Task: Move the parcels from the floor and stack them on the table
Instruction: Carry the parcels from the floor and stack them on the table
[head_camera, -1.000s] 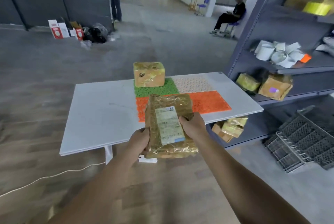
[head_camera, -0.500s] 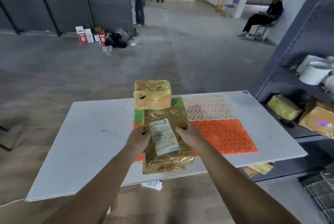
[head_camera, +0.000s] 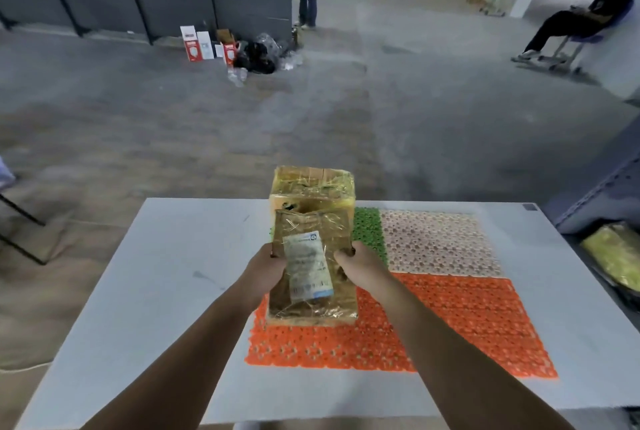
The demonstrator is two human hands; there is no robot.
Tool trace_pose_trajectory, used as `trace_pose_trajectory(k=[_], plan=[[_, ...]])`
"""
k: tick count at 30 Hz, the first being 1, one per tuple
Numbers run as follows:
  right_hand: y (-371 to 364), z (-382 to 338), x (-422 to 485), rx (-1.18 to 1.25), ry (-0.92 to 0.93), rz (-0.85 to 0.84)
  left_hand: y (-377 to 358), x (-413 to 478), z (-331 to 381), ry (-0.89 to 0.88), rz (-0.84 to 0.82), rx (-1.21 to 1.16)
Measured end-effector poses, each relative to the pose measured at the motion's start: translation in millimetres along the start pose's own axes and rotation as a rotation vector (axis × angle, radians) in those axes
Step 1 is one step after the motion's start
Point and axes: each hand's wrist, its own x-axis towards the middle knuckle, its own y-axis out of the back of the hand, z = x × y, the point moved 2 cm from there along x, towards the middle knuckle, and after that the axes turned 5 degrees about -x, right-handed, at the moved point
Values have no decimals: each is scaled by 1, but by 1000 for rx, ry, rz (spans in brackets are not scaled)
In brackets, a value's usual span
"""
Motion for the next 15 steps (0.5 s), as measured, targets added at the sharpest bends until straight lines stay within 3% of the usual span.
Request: trace_pose_trajectory(k=[4,8,11,15], plan=[[0,-14,27,-71,-17,22,13,37,1,82,-101,14],[4,-26,46,-182,-24,56,30,74,2,138,-71,27],[8,-31,58,-174,-74,129,40,95,6,122,-17,17],[7,-41,71,-79,-70,228,44,113,22,15,-75,21]])
